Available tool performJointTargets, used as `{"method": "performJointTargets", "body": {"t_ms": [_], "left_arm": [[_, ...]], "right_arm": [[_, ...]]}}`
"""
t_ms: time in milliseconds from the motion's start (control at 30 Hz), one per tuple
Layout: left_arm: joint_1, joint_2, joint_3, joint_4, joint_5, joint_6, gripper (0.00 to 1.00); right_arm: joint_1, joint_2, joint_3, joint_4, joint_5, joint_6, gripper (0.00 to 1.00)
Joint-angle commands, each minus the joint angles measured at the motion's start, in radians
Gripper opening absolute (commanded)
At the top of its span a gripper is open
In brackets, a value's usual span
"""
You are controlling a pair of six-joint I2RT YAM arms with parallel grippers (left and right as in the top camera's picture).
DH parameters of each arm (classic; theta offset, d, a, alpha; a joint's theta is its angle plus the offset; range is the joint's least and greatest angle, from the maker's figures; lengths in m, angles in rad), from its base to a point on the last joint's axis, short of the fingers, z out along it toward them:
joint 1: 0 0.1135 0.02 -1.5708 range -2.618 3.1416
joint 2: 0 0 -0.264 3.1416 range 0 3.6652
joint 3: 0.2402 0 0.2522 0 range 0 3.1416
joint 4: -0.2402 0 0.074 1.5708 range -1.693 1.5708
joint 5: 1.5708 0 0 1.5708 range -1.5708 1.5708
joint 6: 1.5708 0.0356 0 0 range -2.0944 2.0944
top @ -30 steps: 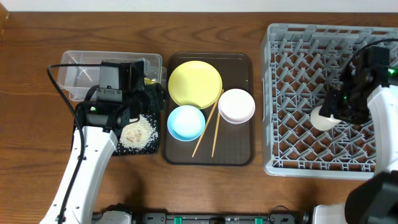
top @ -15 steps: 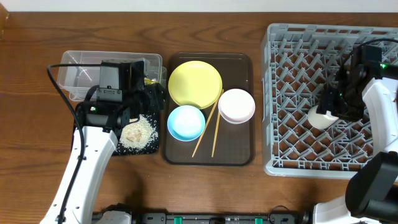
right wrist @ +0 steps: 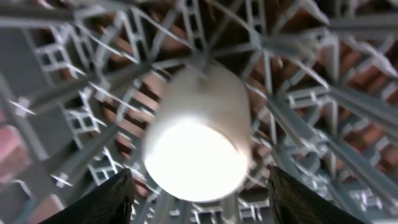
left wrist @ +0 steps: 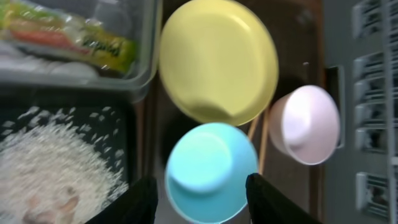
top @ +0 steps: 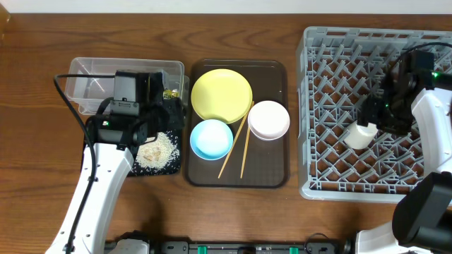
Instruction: Sort waste into correct bins and load items into the dishwasher rack
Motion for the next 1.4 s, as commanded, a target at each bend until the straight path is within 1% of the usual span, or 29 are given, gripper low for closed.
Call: {"method": "performJointTargets", "body": {"t_ms": [0,133,200,300,333,400,600,733,933,1133,1200,1267,1367], "left_arm": [[0.005,-0.005,0.000,-0.029,-0.095,0.007,0.49],[0.005,-0.005,0.000,-0.069,-0.167,-0.019,0.49],[0.005,-0.005,0.000,-0.093,-0.217,-0.048,0.49],[0.005,-0.005,0.000,-0.152,-0.354,-0.150,0.49],[0.005,-0.005,0.000,-0.182,-0.415,-0.203,0.49],[0.005,-0.005,0.000,-0.227,-0.489,-0.275,0.49],[0.005,-0.005,0.000,-0.237,-0.499,-0.287,0.50],[0.005,-0.005,0.000,-0.237,-0.499,-0.287,0.50],[0.005,-0.005,0.000,-0.237,-0.499,-0.287,0.50],[0.005,-0.005,0.000,-0.233,-0.499,-0.287,0.50],[0.005,-0.005,0.000,-0.230,-0.499,-0.287,0.50],[0.005,-0.005,0.000,-0.229,-0.499,-0.287,0.50],[0.005,-0.005,0.000,-0.230,-0.499,-0.287,0.50]], "right_arm": [[0.019,-0.006,0.025,0.044,-0.142,-0.076,0.66],[0.082,-0.028,0.070,0.120,-0.311,-0.214,0.64],[0.134,-0.033,0.090,0.171,-0.353,-0.277,0.63],[0.230,-0.032,0.095,0.254,-0.354,-0.368,0.59],[0.269,-0.029,0.095,0.276,-0.347,-0.405,0.59],[0.345,-0.021,0.095,0.312,-0.317,-0.462,0.59],[0.528,0.027,0.094,0.396,-0.158,-0.542,0.65],[0.589,0.085,0.094,0.414,-0.104,-0.548,0.68],[0.611,0.208,0.094,0.407,-0.074,-0.547,0.68],[0.611,0.288,0.094,0.407,0.028,-0.536,0.68],[0.609,0.307,0.094,0.406,0.030,-0.536,0.67],[0.609,0.320,0.094,0.401,0.030,-0.534,0.61],[0.610,0.334,0.094,0.396,0.030,-0.512,0.44]]}}
